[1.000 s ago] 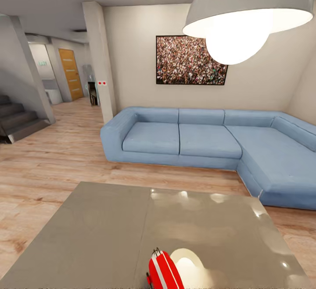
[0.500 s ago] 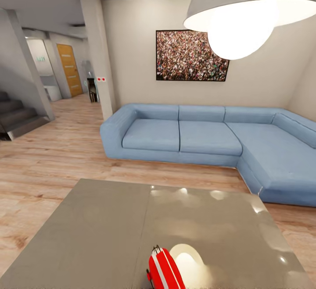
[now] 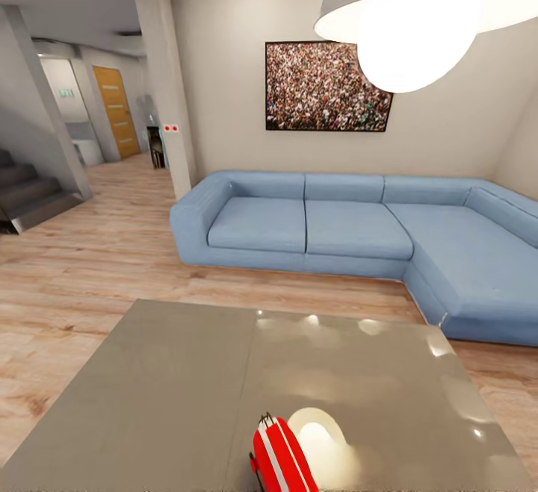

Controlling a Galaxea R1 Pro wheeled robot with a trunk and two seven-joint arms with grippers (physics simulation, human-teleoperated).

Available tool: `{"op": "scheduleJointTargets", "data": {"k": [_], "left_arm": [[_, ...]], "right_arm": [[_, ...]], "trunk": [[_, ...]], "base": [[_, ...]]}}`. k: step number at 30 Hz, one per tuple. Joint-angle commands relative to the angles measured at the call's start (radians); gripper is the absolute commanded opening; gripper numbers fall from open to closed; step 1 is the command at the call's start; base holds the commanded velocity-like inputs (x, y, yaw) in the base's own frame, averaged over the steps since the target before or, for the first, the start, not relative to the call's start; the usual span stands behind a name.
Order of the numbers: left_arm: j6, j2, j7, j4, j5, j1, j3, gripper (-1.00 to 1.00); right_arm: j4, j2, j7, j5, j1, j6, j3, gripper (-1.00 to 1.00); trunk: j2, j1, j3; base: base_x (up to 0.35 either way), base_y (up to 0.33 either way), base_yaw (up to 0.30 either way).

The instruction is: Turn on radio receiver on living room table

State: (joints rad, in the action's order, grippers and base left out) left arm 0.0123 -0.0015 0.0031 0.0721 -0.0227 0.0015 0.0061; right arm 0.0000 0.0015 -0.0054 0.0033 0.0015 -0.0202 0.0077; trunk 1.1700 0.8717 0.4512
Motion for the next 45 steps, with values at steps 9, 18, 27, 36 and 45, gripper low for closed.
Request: {"op": "scheduleJointTargets", "data": {"k": [9, 18, 27, 36, 45], "left_arm": [[0.000, 0.000, 0.000, 0.000, 0.000, 0.000, 0.000, 1.00], [0.000, 0.000, -0.001, 0.000, 0.000, 0.000, 0.000, 1.00], [0.000, 0.000, -0.001, 0.000, 0.000, 0.000, 0.000, 1.00], [0.000, 0.000, -0.002, 0.000, 0.000, 0.000, 0.000, 1.00], [0.000, 0.000, -0.002, 0.000, 0.000, 0.000, 0.000, 1.00]], "right_arm": [[0.000, 0.000, 0.001, 0.000, 0.000, 0.000, 0.000, 1.00], [0.000, 0.000, 0.001, 0.000, 0.000, 0.000, 0.000, 1.00], [0.000, 0.000, 0.001, 0.000, 0.000, 0.000, 0.000, 1.00], [0.000, 0.000, 0.001, 0.000, 0.000, 0.000, 0.000, 1.00], [0.000, 0.000, 0.001, 0.001, 0.000, 0.000, 0.000, 1.00]], "trunk": [[0.000, 0.000, 0.015], [0.000, 0.000, 0.029], [0.000, 0.000, 0.044], [0.000, 0.000, 0.058], [0.000, 0.000, 0.073]], "base": [[0.000, 0.000, 0.000], [0.000, 0.000, 0.000], [0.000, 0.000, 0.000], [0.000, 0.000, 0.000], [0.000, 0.000, 0.000]]}}
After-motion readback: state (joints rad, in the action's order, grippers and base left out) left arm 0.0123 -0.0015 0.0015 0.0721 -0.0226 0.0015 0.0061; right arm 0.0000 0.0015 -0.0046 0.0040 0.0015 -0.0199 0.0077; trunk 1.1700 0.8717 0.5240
